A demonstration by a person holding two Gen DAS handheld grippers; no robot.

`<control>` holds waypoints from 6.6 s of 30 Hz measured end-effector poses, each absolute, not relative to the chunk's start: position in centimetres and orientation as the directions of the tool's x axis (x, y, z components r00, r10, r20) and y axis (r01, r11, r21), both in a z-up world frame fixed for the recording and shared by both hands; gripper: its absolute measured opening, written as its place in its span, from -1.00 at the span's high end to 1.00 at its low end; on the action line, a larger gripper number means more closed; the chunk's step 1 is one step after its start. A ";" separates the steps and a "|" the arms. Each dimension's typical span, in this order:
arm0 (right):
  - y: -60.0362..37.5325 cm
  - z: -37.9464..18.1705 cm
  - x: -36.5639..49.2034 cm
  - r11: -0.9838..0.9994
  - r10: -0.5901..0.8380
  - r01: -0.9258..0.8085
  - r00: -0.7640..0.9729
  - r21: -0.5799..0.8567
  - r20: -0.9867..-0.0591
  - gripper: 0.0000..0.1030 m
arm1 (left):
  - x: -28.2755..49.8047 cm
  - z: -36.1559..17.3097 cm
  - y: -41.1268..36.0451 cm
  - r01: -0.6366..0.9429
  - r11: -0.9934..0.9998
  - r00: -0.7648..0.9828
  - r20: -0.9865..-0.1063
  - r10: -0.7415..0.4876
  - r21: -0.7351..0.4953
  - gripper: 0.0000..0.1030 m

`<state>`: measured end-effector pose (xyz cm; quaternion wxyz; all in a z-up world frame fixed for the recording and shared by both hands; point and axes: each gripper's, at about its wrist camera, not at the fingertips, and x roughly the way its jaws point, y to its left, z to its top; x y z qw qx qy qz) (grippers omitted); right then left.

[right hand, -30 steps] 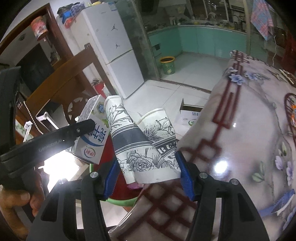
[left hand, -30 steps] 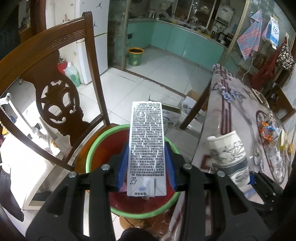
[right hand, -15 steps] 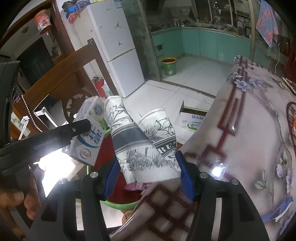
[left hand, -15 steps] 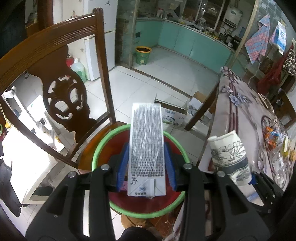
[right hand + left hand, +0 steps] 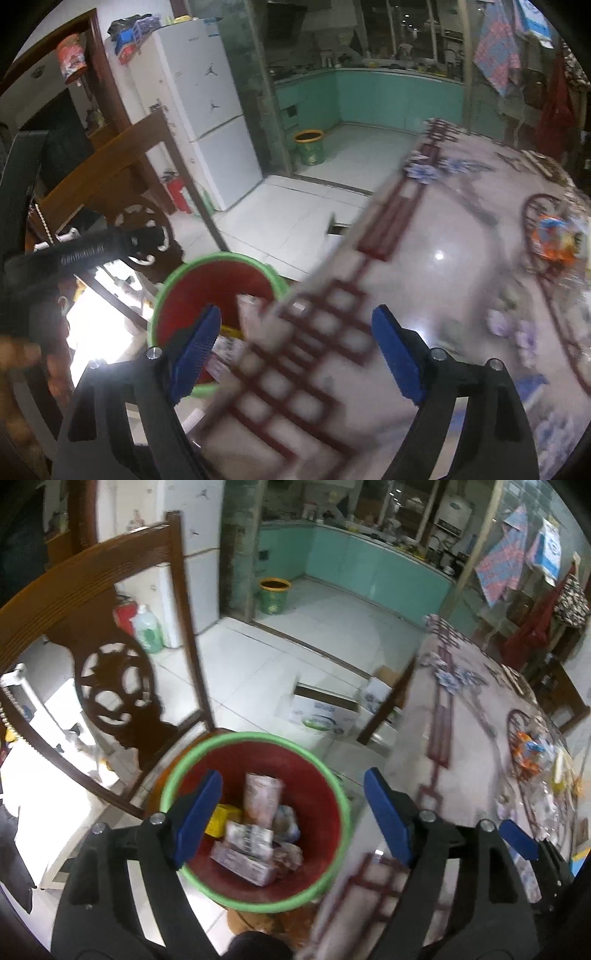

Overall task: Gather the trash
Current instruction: 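Open both grippers over the red bucket to drop cup and carton, then grasp the clear water bottle with the right gripper while the left gripper grasps a yellow box, then carry the water bottle and yellow box toward the red bucket, then carry the Pocky bag and paper bag toward the red bucket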

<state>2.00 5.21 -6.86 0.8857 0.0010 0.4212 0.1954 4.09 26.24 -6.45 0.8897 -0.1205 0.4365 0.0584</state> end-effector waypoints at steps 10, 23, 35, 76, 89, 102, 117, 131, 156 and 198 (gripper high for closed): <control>-11.7 -6.1 -0.7 0.983 0.020 -0.155 0.616 -0.096 -0.787 -0.58 | 5.3 -5.2 15.7 0.000 0.986 0.599 -0.789 -0.134 -0.168 -0.60; -25.8 -11.6 8.0 0.999 0.043 -0.032 0.487 0.031 -0.873 -0.54 | 6.5 -6.8 2.4 0.174 0.970 0.523 -0.819 -0.238 -0.171 -0.63; -23.7 -11.2 0.9 0.966 0.259 -0.104 0.319 0.239 -0.912 0.26 | 8.4 -6.9 -4.1 0.256 0.945 0.543 -0.778 -0.315 -0.205 -0.64; -34.4 -6.1 -4.2 0.890 0.106 0.272 0.656 0.366 -0.747 0.26 | 3.9 -6.8 -9.3 0.499 0.863 0.516 -0.828 -0.219 0.083 0.29; -28.1 -3.9 -4.2 0.931 0.080 0.205 0.692 0.302 -0.717 0.26 | 2.9 -5.5 -0.8 0.374 0.926 0.566 -0.781 -0.264 -0.042 0.29; -22.2 -3.5 -4.9 0.922 0.134 0.176 0.690 0.345 -0.711 0.26 | 2.1 -4.0 2.9 0.343 0.933 0.589 -0.750 -0.301 -0.106 0.29; -18.1 -2.6 -4.3 0.936 0.160 0.122 0.689 0.331 -0.707 0.26 | 1.7 -3.4 5.5 0.318 0.938 0.606 -0.731 -0.313 -0.137 0.29; -12.8 -2.1 -1.9 0.943 0.249 -0.005 0.671 0.332 -0.698 0.26 | 2.2 -3.7 8.4 0.261 0.952 0.610 -0.737 -0.290 -0.159 0.28; -4.2 -4.5 0.4 0.938 0.337 -0.140 0.588 0.318 -0.735 0.26 | 2.9 -5.6 19.0 0.046 0.977 0.623 -0.758 -0.190 -0.207 0.43; 10.3 -10.3 4.1 0.888 0.432 -0.336 0.379 0.314 -0.818 0.26 | 3.0 -9.8 27.9 -0.163 0.978 0.536 -0.844 -0.026 -0.134 0.43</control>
